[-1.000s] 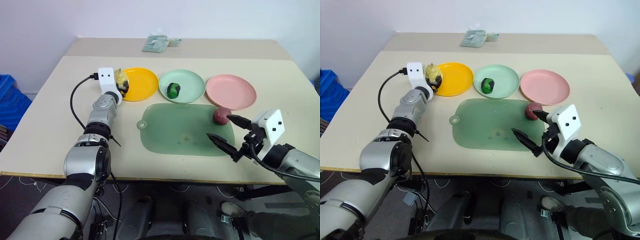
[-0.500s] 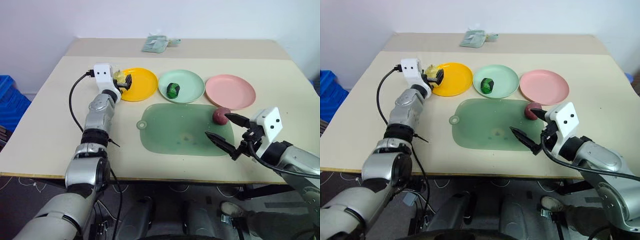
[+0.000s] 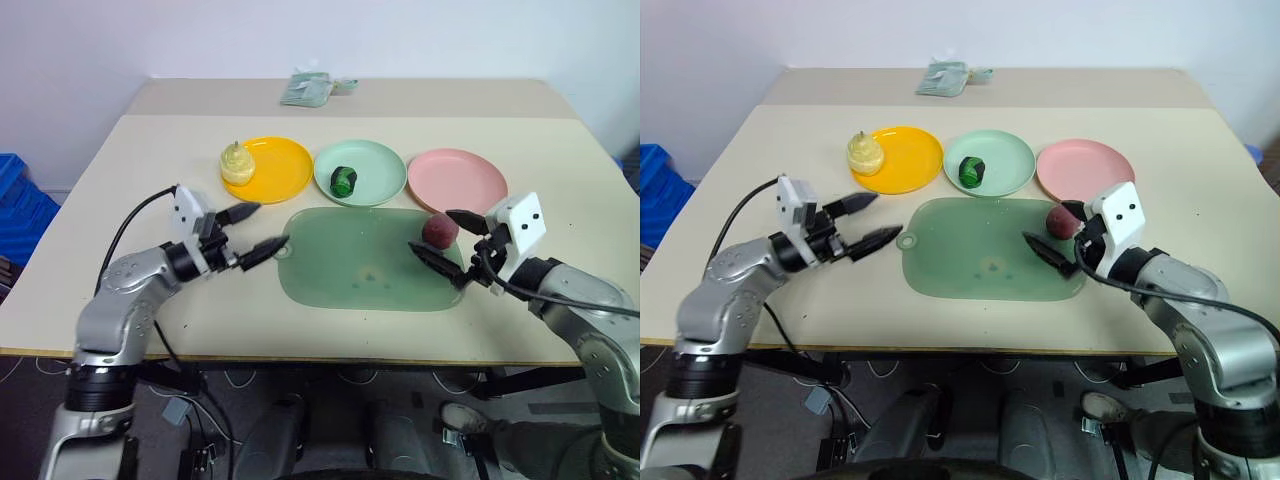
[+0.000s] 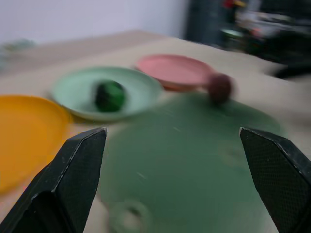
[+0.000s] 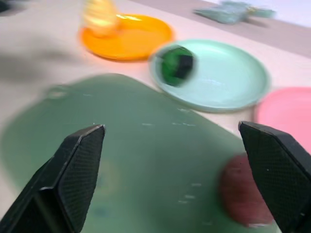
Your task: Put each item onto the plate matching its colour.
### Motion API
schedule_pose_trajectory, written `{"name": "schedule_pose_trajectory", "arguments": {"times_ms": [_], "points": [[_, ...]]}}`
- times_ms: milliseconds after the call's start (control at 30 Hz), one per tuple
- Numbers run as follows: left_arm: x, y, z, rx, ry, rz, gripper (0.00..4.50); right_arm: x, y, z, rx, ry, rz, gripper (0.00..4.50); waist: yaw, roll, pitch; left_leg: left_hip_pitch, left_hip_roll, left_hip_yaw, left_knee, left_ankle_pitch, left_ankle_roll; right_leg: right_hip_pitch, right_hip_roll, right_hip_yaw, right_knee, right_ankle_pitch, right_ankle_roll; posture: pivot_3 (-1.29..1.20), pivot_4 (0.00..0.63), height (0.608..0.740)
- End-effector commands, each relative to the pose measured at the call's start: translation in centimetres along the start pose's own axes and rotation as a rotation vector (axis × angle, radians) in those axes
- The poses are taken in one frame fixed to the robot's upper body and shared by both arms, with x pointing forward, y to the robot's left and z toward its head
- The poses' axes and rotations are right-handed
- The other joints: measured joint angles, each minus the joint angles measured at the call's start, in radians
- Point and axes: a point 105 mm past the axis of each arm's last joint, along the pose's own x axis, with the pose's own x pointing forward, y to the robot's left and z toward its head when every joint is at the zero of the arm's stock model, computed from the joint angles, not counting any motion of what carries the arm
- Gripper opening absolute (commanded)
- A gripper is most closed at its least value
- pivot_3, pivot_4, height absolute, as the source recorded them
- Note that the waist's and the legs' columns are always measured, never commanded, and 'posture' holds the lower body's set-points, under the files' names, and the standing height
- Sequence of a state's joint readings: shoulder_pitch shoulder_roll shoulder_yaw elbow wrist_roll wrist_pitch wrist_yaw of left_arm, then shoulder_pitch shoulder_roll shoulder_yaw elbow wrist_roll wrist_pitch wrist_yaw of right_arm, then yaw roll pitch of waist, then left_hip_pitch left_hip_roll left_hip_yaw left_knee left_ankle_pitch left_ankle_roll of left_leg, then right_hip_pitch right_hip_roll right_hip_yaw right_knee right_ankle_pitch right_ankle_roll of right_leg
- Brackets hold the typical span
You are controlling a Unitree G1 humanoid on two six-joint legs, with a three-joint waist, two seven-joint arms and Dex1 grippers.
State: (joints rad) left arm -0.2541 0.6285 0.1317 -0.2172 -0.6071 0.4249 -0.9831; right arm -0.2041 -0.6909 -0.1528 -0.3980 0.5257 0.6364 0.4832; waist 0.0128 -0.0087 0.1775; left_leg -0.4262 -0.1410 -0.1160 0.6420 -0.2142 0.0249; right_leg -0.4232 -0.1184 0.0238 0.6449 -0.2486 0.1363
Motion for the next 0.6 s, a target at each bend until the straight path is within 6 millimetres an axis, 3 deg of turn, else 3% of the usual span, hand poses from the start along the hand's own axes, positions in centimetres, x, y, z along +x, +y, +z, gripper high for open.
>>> {"name": "schedule_pose_trajectory", "arguments": {"times_ms": [33,267,567,600], "points": [[-1.0,-1.5,1.7,0.052,-0.016,-0.090,4.47,1.4,-1.7,-0.6,-0.043,-0.001,-0.063,4.50,0.001,0.001,0.000,0.000,0.000,0.000,0.000,0.000,0.000,0.000,0.000,0.000,0.000,0.000,0.000,0.00,0.150,0.740],[-1.2,-2.8,1.7,0.037,-0.026,-0.051,4.47,4.0,-3.7,-3.0,-0.013,0.048,-0.102,4.50,-0.002,0.001,0.000,0.000,0.000,0.001,-0.003,0.000,0.000,0.000,0.000,0.001,-0.001,0.001,0.002,0.00,0.150,0.740],[-1.6,-3.3,1.7,0.038,-0.021,0.006,4.47,5.4,-4.7,-4.7,0.017,0.068,-0.119,4.50,-0.002,0.001,0.000,0.001,0.000,0.001,-0.006,0.001,-0.002,-0.001,0.000,0.001,-0.001,0.001,0.002,0.00,0.150,0.740],[-1.6,-3.3,1.7,0.040,-0.021,0.011,4.49,5.5,-4.8,-4.7,0.018,0.062,-0.124,4.25,-0.003,0.001,0.000,0.001,0.000,0.001,-0.007,0.002,-0.002,-0.002,0.000,0.001,-0.001,0.001,0.002,0.00,0.150,0.740]]}}
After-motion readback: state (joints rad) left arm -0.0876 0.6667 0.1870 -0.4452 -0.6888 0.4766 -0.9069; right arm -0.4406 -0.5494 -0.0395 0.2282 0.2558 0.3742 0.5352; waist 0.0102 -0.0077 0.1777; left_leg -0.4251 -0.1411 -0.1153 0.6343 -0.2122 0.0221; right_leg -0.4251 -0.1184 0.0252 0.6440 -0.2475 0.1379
